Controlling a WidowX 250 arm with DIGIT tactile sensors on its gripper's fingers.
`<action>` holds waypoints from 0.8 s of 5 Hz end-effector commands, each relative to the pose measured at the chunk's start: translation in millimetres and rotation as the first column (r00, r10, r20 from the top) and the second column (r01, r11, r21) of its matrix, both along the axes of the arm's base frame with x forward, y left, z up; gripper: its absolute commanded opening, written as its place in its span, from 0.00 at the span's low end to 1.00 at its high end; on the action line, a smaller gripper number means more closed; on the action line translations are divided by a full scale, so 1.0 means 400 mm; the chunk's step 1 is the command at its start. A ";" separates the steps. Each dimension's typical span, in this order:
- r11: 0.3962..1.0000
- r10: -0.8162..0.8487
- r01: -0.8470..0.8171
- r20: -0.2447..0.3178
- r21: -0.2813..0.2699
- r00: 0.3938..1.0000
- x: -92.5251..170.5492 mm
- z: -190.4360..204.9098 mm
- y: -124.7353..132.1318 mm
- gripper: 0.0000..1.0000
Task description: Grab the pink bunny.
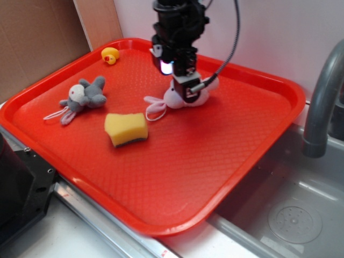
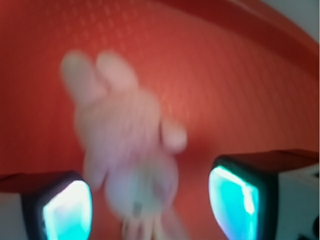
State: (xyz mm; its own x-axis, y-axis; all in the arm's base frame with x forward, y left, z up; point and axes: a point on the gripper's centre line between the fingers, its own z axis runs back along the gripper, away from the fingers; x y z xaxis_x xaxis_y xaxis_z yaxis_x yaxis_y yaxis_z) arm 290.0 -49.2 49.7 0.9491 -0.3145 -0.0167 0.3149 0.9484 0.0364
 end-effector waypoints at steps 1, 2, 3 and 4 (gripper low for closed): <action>0.980 -0.192 0.195 0.048 -0.049 0.980 -0.005 -0.050 -0.059 1.00; 0.983 -0.176 0.175 0.000 -0.049 0.984 -0.020 -0.080 -0.068 0.00; 0.992 -0.117 0.118 0.027 -0.054 0.993 -0.080 0.009 -0.045 0.00; 0.993 -0.036 0.046 0.090 -0.108 0.995 -0.129 0.120 0.012 0.00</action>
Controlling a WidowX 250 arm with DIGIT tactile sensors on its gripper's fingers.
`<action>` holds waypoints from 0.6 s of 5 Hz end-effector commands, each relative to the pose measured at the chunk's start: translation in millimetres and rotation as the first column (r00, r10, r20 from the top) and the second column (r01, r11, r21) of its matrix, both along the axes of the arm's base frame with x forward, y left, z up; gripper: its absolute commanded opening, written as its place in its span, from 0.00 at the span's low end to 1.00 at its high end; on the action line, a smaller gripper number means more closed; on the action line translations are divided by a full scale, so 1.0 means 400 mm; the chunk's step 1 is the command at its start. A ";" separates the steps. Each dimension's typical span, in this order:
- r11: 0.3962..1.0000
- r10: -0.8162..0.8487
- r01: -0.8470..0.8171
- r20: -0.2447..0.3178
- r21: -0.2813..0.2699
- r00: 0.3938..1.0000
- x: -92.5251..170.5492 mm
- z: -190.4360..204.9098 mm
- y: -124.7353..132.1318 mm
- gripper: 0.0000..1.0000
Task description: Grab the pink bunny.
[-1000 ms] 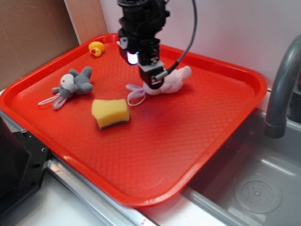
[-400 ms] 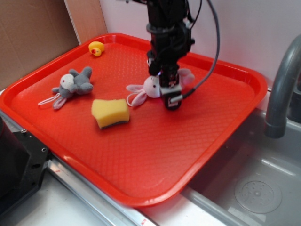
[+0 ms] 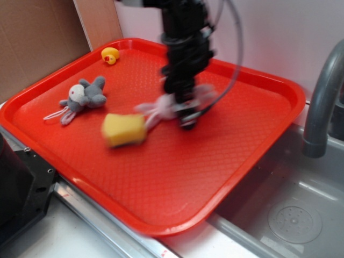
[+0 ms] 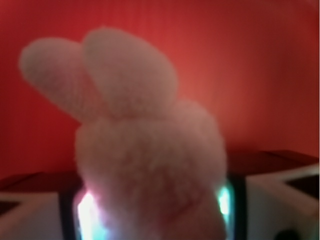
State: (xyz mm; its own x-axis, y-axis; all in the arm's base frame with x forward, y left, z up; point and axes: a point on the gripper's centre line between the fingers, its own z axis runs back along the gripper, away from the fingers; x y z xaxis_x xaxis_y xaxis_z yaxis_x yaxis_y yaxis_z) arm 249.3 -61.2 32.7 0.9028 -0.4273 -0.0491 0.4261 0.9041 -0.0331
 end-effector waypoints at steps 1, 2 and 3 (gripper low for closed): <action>0.972 0.219 -0.203 0.155 -0.116 0.963 -0.068 0.270 0.104 0.00; 0.947 0.311 -0.291 0.160 -0.134 0.937 -0.088 0.320 0.137 0.00; 0.875 0.485 -0.475 0.144 -0.097 0.863 -0.083 0.332 0.155 0.00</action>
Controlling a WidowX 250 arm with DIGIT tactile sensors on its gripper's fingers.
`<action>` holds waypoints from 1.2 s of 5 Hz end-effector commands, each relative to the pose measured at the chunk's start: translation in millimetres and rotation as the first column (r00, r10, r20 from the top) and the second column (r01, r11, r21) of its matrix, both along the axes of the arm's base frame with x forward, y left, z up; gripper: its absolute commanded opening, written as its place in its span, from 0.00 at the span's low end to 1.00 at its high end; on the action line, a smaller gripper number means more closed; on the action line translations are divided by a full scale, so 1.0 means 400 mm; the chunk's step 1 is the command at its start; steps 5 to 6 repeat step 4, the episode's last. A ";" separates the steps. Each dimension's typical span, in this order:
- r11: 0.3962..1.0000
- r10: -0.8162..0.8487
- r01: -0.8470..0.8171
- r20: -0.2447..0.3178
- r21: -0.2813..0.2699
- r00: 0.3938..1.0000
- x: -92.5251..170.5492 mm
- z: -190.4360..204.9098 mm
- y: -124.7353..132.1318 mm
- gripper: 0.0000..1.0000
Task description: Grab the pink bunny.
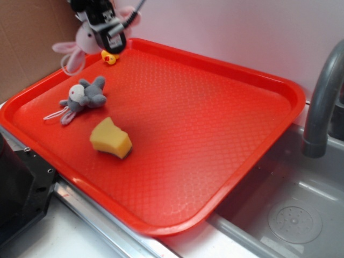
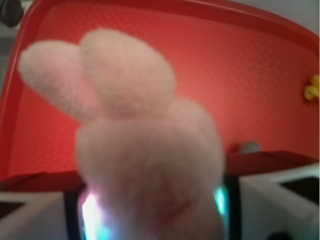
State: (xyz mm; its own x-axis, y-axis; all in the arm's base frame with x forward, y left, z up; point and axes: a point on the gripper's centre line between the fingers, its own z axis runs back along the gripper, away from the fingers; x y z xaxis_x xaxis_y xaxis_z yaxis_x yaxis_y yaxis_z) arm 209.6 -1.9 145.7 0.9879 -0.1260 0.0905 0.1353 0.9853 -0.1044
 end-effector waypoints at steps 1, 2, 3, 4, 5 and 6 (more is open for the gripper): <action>0.940 0.336 -0.333 -0.040 0.071 0.941 0.037 0.047 0.019 0.00; 0.951 0.305 -0.303 -0.022 0.063 0.952 0.037 0.049 0.016 0.00; 0.953 0.300 -0.298 -0.025 0.060 0.954 0.043 0.041 0.018 0.00; 0.958 0.283 -0.282 -0.010 0.051 0.959 0.042 0.032 0.018 0.00; 0.958 0.283 -0.282 -0.010 0.051 0.959 0.042 0.032 0.018 0.00; 0.958 0.283 -0.282 -0.010 0.051 0.959 0.042 0.032 0.018 0.00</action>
